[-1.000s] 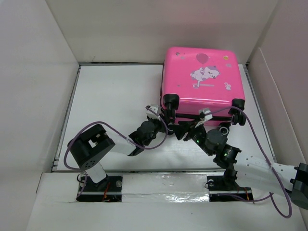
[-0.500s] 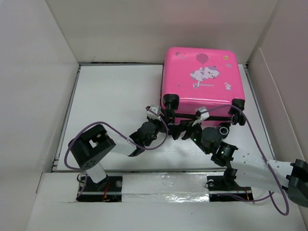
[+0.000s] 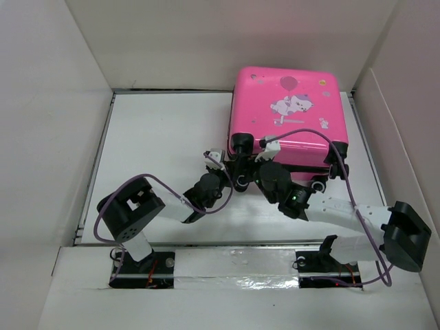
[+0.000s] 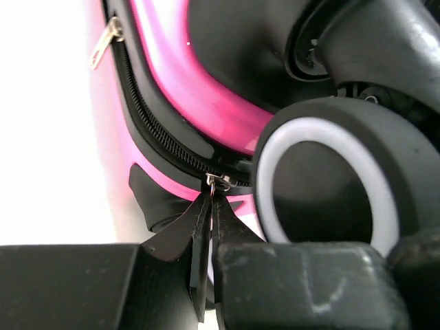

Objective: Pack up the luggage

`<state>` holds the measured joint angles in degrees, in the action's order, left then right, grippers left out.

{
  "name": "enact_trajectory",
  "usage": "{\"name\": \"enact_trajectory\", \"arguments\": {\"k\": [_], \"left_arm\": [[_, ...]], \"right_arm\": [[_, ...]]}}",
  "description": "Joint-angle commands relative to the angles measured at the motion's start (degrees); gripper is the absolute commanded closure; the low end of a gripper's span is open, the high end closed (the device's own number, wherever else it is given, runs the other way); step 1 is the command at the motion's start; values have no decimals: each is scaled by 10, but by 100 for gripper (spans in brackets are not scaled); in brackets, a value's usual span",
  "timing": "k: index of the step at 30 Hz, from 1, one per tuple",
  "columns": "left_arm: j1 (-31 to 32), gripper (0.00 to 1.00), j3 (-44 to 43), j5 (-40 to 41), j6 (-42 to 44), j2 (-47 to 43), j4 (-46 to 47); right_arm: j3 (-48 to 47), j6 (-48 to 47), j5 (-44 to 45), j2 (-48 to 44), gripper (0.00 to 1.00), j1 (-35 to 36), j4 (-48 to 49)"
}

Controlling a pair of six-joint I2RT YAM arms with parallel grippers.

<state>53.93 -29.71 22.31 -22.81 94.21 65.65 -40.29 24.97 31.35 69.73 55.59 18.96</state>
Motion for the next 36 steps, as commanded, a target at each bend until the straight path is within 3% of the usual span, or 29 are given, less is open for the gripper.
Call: {"name": "enact_trajectory", "arguments": {"k": [1, 5, 7, 9, 11, 15, 18, 36], "left_arm": [[-2, 100, 4, 16, 25, -21, 53], [-8, 100, 14, 12, 22, -19, 66], [-14, 100, 14, 9, 22, -17, 70], [-14, 100, 14, 6, 21, -12, 75], [-14, 100, 13, 6, 22, -11, 76], [-24, 100, 15, 14, 32, -11, 81], [-30, 100, 18, 20, 39, -4, 91], [-89, 100, 37, 100, 83, -25, 44]], "right_arm": [[-56, 21, 63, 36, 13, -3, -22], [-70, 48, 98, 70, 14, -3, -34], [-73, 59, 109, 80, 20, -3, -31], [-82, 61, 119, 97, 34, -3, -32], [-94, 64, 128, 107, 42, -3, -54], [-72, 57, 132, 95, 88, -3, -53], [-37, 38, 127, 55, 100, -3, -11], [69, 16, 82, -127, 100, 13, -67]]}}
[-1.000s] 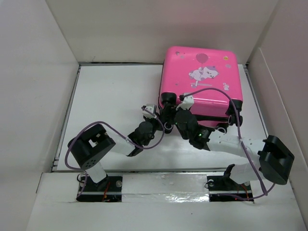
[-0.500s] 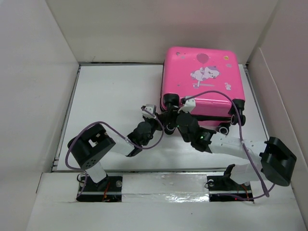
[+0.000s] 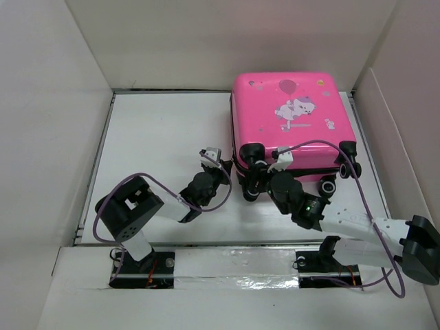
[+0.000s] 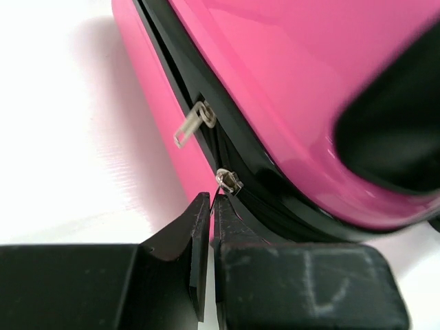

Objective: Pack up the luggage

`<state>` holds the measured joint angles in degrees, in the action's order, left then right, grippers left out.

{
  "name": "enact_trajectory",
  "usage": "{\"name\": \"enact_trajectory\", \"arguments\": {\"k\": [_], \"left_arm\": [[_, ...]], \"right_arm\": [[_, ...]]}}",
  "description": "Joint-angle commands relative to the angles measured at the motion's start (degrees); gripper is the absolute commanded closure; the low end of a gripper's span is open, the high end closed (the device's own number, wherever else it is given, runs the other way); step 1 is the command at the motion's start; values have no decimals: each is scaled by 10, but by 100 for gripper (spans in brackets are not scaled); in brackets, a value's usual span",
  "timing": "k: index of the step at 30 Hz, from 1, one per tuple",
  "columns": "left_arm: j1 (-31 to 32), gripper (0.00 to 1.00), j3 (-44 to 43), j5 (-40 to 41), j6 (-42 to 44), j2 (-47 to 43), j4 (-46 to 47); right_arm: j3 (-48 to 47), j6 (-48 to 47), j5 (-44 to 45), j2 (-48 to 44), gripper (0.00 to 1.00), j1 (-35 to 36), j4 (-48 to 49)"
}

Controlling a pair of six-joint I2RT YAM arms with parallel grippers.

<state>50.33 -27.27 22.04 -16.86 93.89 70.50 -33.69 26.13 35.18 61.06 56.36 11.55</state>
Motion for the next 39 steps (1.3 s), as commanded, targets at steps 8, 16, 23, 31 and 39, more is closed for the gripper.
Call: {"name": "enact_trajectory", "arguments": {"k": [8, 16, 23, 31, 39], "left_arm": [[-107, 100, -73, 40, 46, 21, -25], [-132, 100, -99, -9, 2, 26, -62], [-191, 21, -49, -34, -126, -91, -168], [-197, 10, 35, -54, -215, -373, -320], [-191, 4, 49, -31, -254, -644, -511]], "right_arm": [[32, -4, -10, -65, 100, 38, 18], [10, -9, -44, -33, 100, 76, 33], [-30, -32, -42, 8, 100, 139, 44], [-98, -56, -76, 100, 100, 183, 86], [-179, -104, -72, 144, 43, 212, 59]]}}
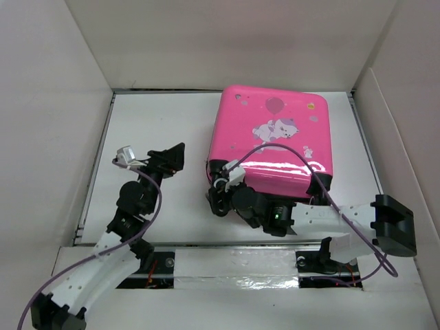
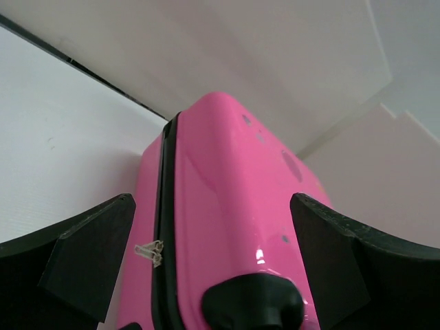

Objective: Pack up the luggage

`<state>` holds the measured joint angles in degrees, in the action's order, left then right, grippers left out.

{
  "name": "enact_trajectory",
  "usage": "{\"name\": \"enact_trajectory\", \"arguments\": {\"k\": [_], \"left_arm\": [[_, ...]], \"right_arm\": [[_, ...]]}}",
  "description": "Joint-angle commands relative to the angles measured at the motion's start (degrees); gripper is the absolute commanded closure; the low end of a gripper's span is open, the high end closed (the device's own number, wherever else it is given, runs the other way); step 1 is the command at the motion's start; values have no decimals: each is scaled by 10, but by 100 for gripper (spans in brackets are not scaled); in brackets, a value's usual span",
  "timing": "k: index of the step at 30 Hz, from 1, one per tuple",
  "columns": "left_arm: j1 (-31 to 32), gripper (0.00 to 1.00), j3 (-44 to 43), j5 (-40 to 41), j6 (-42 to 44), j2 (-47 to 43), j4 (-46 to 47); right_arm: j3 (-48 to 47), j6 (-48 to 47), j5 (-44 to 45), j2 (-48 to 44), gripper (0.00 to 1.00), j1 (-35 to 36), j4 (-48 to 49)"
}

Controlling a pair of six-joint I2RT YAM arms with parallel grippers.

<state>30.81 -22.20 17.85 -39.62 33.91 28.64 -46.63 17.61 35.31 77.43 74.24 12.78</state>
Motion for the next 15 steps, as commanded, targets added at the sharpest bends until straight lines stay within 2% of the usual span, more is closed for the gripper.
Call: {"name": "enact_trajectory", "arguments": {"k": [1, 2, 7, 9, 13, 15], "left_arm": [[9, 4, -6, 2, -30, -59, -104], [9, 3, -10, -5, -29, -86, -118], [9, 2, -45, -56, -17, -126, -139], [9, 2, -68, -71, -5, -126, -155], [9, 2, -89, -97, 15, -116, -162], [9, 2, -92, -99, 16, -107, -161]], "right_arm": [[-54, -21, -71, -42, 17, 34, 36], [-57, -26, -70, -54, 0, 34, 4], [-76, -43, -33, -147, 0, 34, -114], [-51, -55, -5, -224, 0, 34, -126], [0, -74, 112, -369, 0, 34, -147], [18, -82, 133, -440, 0, 34, -157]]}}
